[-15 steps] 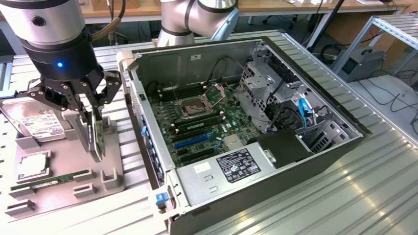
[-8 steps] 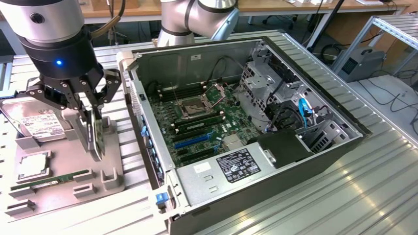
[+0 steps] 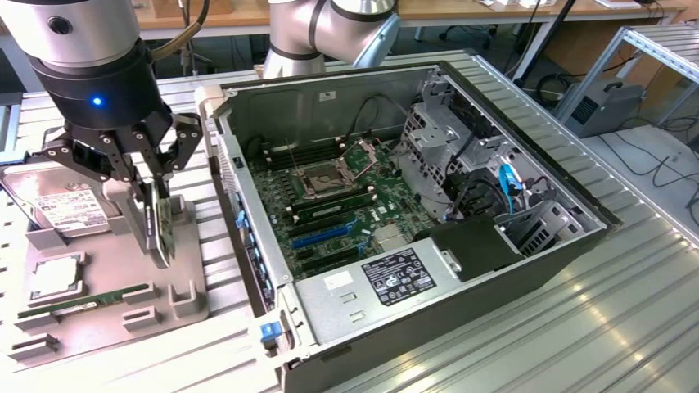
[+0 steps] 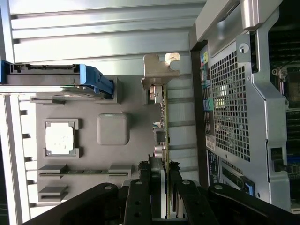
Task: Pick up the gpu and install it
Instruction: 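Pick up the gpu and move the gpu toward the slot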
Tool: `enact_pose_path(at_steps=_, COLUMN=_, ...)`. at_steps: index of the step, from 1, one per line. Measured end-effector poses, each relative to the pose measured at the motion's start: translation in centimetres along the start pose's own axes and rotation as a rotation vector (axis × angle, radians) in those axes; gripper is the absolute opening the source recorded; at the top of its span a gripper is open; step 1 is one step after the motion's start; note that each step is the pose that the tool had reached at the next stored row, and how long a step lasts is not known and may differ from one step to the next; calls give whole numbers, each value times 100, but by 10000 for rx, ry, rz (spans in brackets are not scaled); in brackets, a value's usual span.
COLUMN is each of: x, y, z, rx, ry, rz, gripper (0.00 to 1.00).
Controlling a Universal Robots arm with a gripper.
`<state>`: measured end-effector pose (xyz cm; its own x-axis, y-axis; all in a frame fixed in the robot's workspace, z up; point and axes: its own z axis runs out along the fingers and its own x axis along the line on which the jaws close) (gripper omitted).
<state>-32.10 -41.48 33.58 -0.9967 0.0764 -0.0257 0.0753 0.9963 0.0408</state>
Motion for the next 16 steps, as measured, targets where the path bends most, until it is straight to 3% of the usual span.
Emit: enact_pose_path(at_steps=16, x=-2, y=3, z=-67, rx=0, ry=0, rz=0, gripper=27)
